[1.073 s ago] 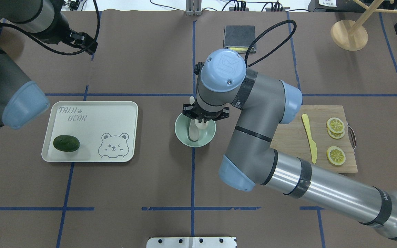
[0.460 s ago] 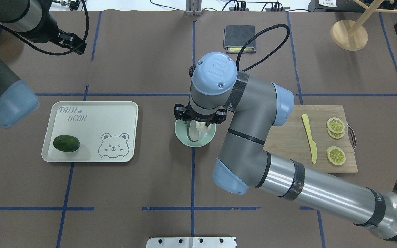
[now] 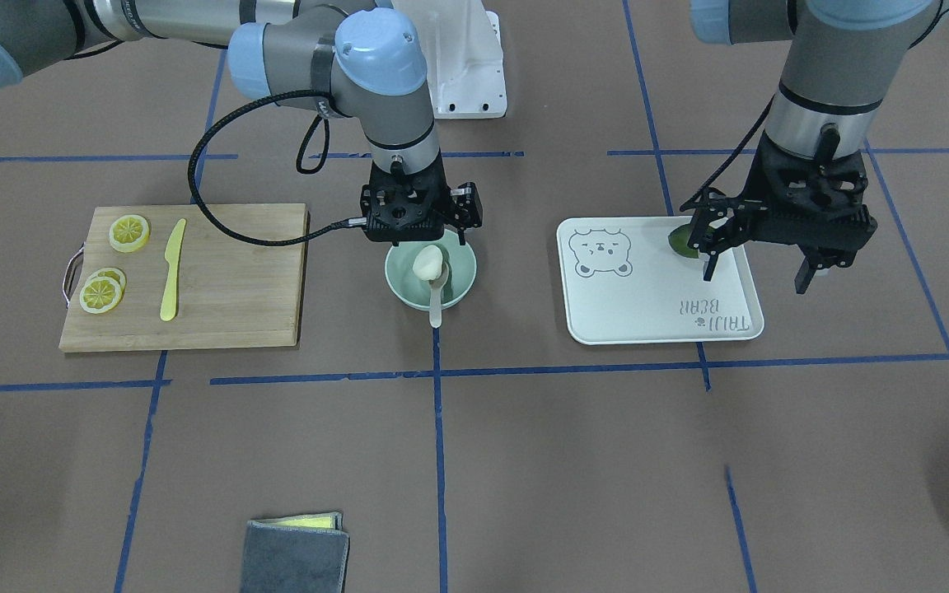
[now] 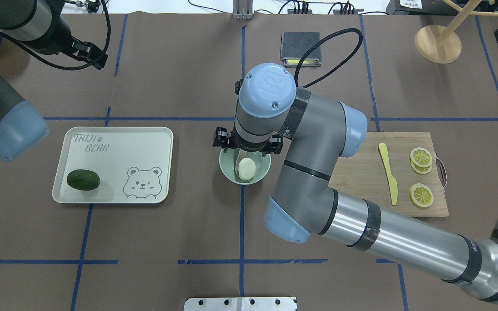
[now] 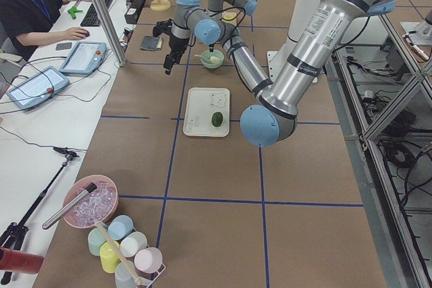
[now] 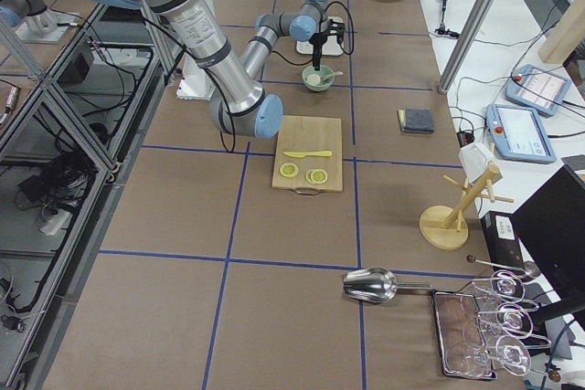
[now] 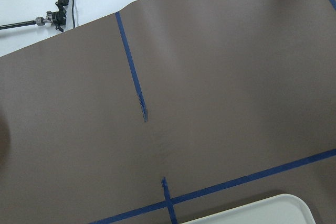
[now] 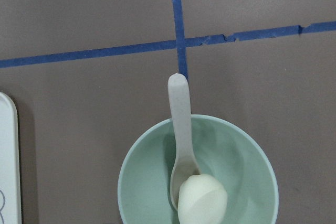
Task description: Put spoon and bun in bowl
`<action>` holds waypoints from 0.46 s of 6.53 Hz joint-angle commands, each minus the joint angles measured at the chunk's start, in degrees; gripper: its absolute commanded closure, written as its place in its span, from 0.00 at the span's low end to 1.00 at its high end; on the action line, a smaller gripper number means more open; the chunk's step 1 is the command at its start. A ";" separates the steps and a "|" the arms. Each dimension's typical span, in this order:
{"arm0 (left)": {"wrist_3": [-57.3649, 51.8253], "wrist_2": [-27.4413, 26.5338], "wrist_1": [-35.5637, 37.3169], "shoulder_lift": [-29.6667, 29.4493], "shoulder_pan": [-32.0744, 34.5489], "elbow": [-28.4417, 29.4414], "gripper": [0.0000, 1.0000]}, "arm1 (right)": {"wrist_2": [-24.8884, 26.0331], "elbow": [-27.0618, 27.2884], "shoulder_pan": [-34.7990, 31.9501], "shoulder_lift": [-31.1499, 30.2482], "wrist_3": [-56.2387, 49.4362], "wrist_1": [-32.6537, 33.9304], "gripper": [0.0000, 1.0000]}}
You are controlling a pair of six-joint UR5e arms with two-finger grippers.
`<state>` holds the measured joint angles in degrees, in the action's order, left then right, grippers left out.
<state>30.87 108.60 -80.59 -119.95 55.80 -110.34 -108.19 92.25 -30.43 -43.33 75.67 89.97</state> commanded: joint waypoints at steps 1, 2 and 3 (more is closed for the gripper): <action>-3.25 0.55 0.09 0.85 2.10 0.30 0.00 | -0.34 1.43 -2.08 -0.44 -0.26 1.60 0.00; -6.49 4.13 0.17 2.25 4.55 0.56 0.00 | -0.61 4.83 -3.75 -1.40 -1.92 7.79 0.00; -10.88 8.69 0.17 4.79 9.10 0.65 0.00 | -0.70 11.31 -6.63 -5.76 -7.85 12.55 0.00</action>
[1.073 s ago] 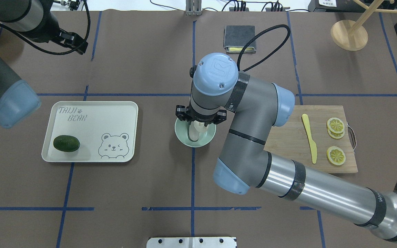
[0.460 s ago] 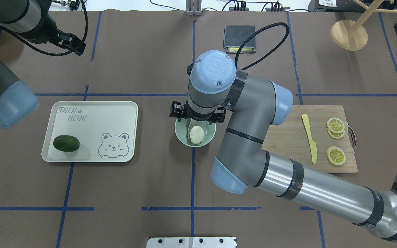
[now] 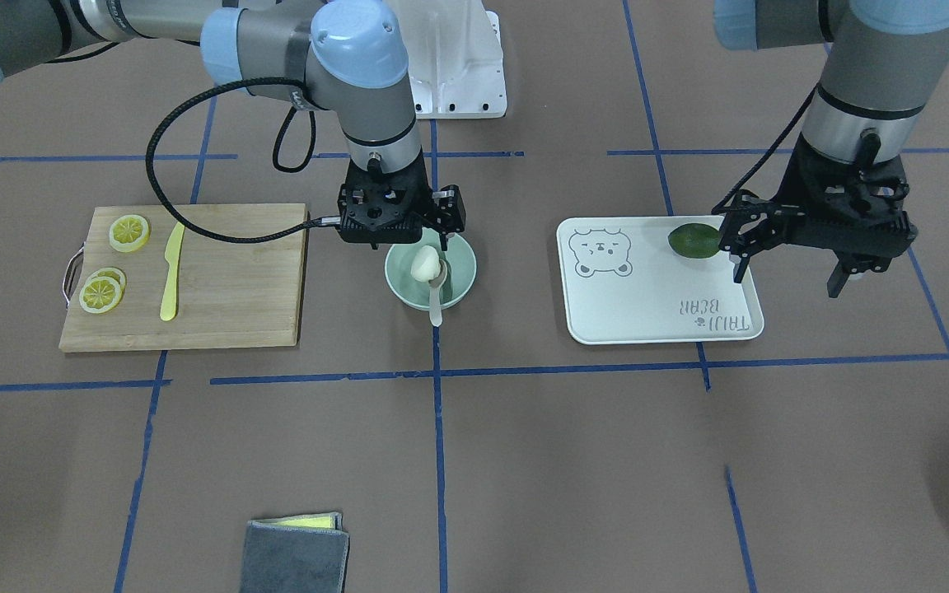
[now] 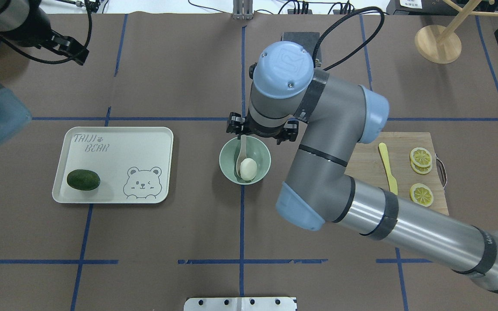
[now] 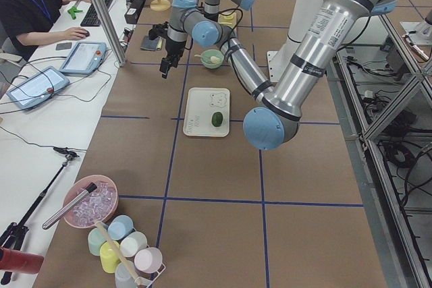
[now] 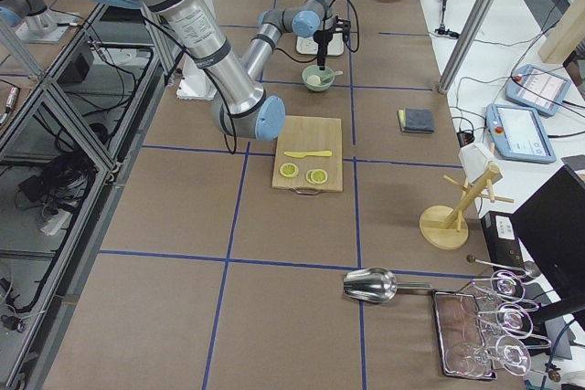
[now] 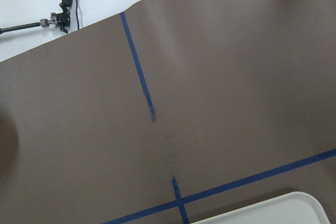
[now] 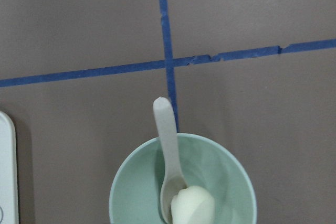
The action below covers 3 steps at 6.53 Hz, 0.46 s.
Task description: Put spoon and bun in bowl
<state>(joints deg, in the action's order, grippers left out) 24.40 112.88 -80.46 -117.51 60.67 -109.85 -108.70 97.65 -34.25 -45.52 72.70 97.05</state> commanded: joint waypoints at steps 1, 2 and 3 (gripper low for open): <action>-11.15 6.45 0.13 4.89 8.37 0.17 0.00 | -0.89 11.81 -6.67 -9.10 -13.03 8.91 0.00; -15.92 7.17 0.21 7.53 11.37 0.51 0.00 | -4.64 14.04 -11.40 -13.33 -20.77 10.16 0.00; -20.58 10.66 0.13 9.38 15.49 3.48 0.00 | -9.64 14.93 -17.45 -18.68 -27.29 9.57 0.00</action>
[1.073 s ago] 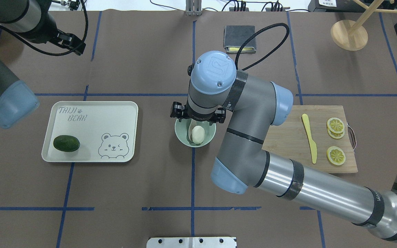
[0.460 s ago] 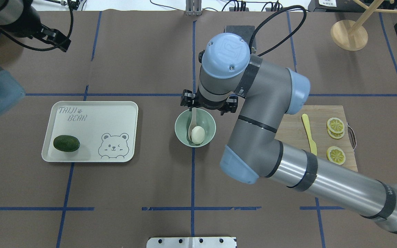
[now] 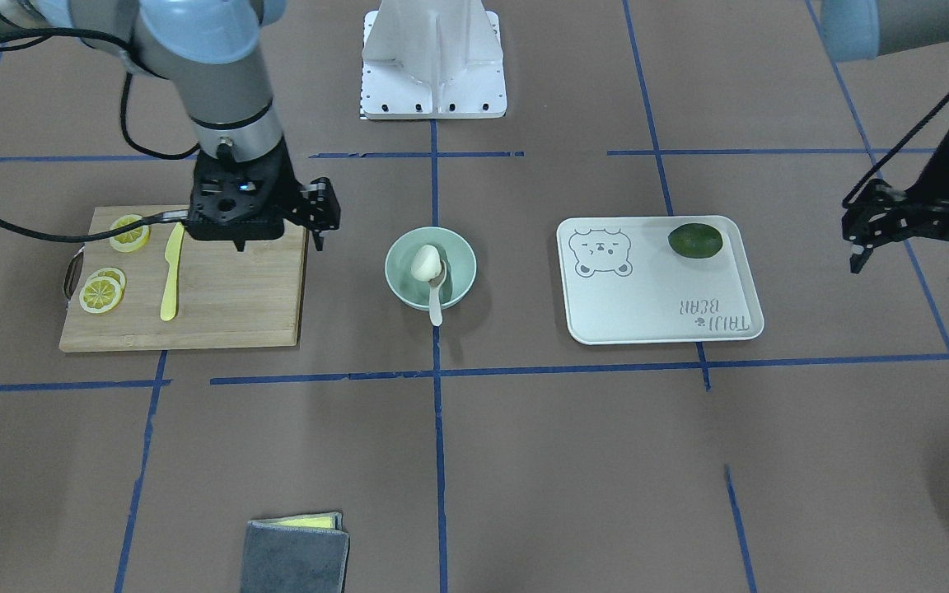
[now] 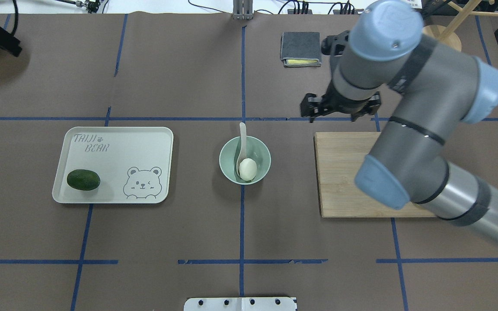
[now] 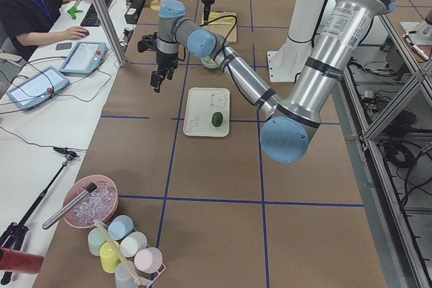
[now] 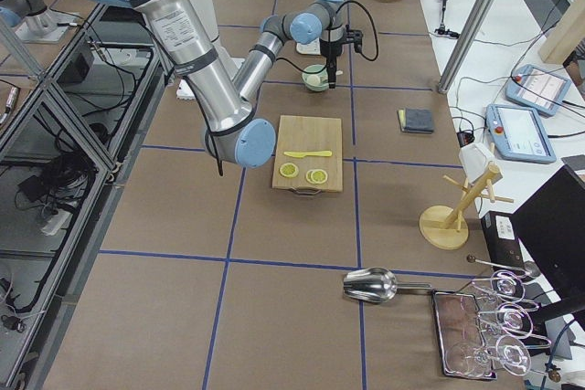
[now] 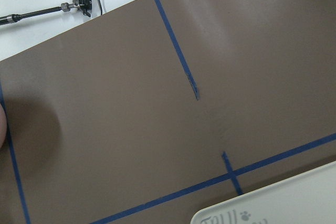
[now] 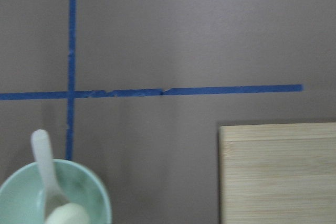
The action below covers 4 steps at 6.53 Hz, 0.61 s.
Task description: Put spoon and bun in bowl
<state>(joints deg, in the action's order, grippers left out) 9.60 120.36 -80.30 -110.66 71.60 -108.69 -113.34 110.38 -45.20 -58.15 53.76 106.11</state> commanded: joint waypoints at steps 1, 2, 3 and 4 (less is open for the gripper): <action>-11.22 6.43 -0.03 4.73 8.00 3.91 0.00 | -8.87 2.39 -12.49 -10.70 -17.02 0.50 0.00; -15.45 6.90 -0.03 7.37 11.51 4.27 0.00 | -12.39 2.04 -18.55 -15.54 -26.59 0.59 0.00; -17.67 6.90 -0.11 9.05 12.59 4.28 0.00 | -15.73 0.47 -24.53 -18.80 -36.09 0.59 0.00; -20.65 6.99 -0.38 11.32 13.99 4.71 0.00 | -18.55 -2.07 -29.64 -21.36 -44.10 0.59 0.00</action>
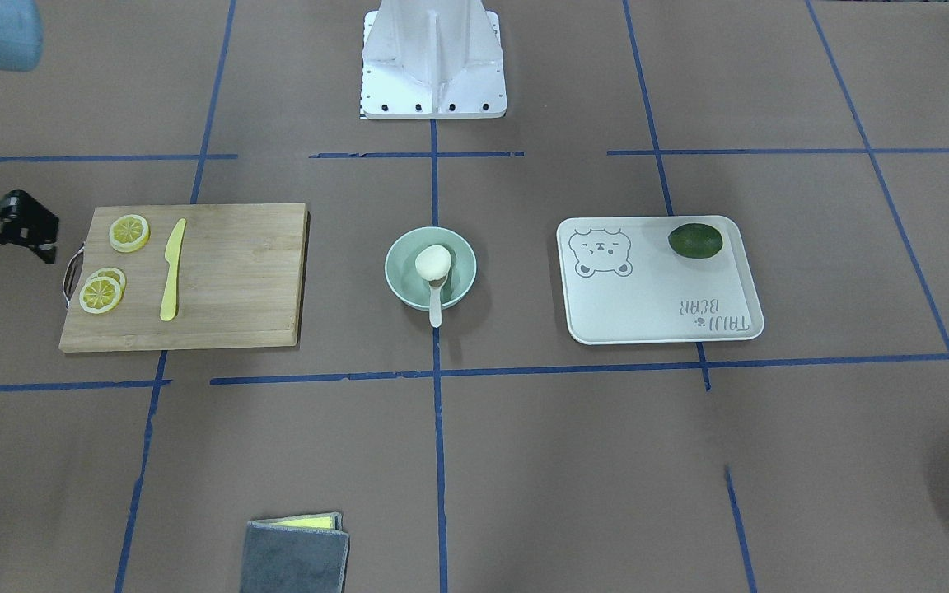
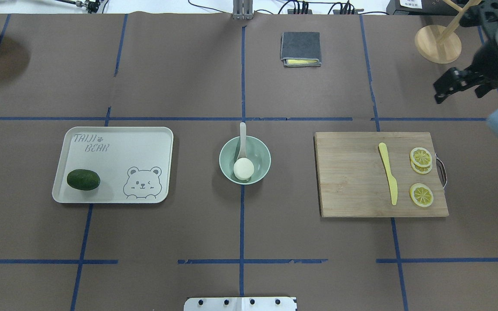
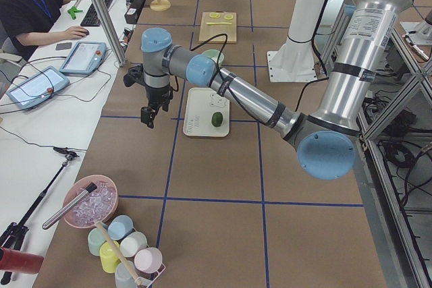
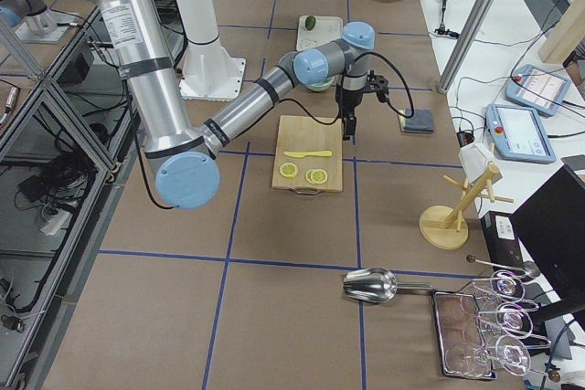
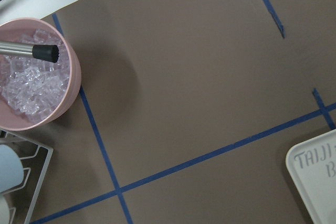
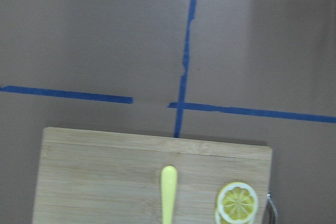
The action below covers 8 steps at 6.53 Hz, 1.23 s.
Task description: Put spoon and bun in bowl
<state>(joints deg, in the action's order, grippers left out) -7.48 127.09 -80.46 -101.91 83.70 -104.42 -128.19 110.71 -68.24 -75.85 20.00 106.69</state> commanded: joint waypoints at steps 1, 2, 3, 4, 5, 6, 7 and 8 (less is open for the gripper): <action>-6.21 0.35 -0.31 3.81 3.65 1.75 0.00 | -6.17 -5.91 -10.73 -5.17 -18.34 -0.08 0.00; -6.32 0.70 -0.58 5.91 5.49 1.76 0.00 | -6.89 -9.43 -15.12 -6.31 -25.47 -0.08 0.00; -7.45 1.05 -0.93 7.41 6.81 1.85 0.00 | -9.77 -12.25 -18.47 -7.28 -28.76 -0.08 0.00; -10.16 1.22 -1.02 9.08 8.13 2.81 0.00 | -10.15 -14.36 -20.68 -8.77 -29.14 -1.82 0.00; -10.36 1.23 -0.84 9.53 8.67 3.16 0.00 | -10.24 -15.78 -20.79 -10.87 -28.97 -7.84 0.00; -10.10 1.23 -0.84 9.63 8.67 3.78 0.00 | -10.15 -18.31 -20.79 -11.07 -28.36 -12.34 0.00; -10.19 1.14 -1.02 9.63 8.67 4.83 0.00 | -9.80 -18.86 -20.79 -11.59 -29.48 -15.25 0.00; -10.10 1.14 -1.02 9.71 8.67 5.97 0.00 | -9.36 -19.74 -20.88 -11.25 -28.28 -18.85 0.00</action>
<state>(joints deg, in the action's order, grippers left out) -17.60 128.26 -81.42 -92.31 92.33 -99.72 -137.99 92.16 -89.01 -87.09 -8.88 92.17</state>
